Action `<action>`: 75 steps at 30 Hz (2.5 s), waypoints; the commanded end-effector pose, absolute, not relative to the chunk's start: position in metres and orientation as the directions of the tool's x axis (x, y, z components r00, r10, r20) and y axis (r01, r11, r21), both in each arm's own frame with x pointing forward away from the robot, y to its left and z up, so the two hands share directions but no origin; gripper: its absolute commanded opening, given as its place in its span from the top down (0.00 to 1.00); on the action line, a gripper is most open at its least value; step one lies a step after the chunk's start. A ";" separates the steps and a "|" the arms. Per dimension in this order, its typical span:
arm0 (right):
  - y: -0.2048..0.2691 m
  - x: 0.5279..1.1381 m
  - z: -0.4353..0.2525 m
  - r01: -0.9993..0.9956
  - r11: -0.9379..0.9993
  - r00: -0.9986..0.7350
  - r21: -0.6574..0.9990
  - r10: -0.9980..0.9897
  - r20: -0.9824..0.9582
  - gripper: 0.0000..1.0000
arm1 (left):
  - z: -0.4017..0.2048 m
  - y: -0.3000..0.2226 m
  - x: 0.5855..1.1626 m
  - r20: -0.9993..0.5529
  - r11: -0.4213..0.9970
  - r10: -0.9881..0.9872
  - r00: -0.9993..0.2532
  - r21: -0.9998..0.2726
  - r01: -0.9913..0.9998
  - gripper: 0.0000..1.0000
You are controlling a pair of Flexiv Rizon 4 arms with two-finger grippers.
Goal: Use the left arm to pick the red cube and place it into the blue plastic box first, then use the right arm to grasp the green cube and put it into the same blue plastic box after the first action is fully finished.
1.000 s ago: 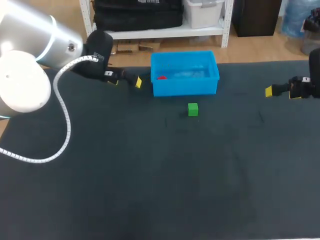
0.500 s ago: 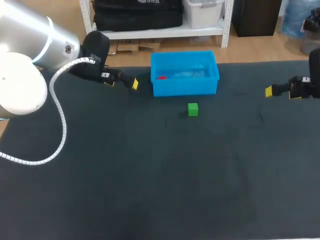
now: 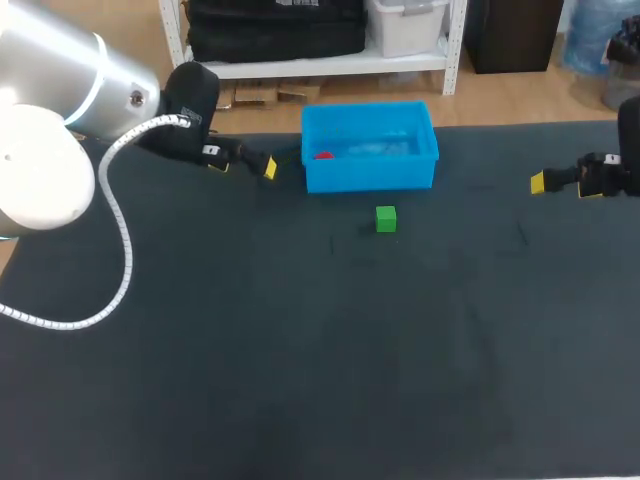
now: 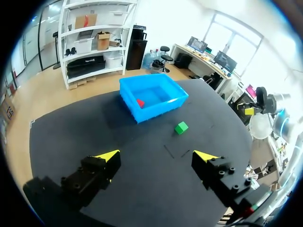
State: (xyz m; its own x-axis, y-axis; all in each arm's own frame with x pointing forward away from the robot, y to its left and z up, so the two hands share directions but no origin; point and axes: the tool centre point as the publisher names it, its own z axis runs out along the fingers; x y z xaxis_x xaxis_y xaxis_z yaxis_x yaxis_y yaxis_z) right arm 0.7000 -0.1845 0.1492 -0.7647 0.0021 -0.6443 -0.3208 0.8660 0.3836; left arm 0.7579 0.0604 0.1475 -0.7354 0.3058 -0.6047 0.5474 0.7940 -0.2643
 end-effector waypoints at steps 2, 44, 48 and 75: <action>-0.185 0.700 0.149 -0.322 0.866 -0.765 0.384 0.001 -0.644 0.00 | 0.147 0.061 0.757 -0.607 0.794 0.304 -0.734 -0.264 0.547 0.00; -0.146 0.719 0.154 -0.402 0.877 -0.783 0.265 -0.179 -0.596 0.00 | 0.147 0.061 0.757 -0.607 0.794 0.304 -0.734 -0.264 0.547 0.00; -0.135 0.721 0.147 -0.366 0.895 -0.800 0.254 -0.163 -0.578 0.00 | 0.147 0.061 0.757 -0.607 0.794 0.304 -0.734 -0.264 0.547 0.00; -0.077 0.730 0.147 -0.308 0.923 -0.819 0.232 -0.133 -0.558 0.00 | 0.147 0.061 0.757 -0.607 0.794 0.304 -0.734 -0.264 0.547 0.00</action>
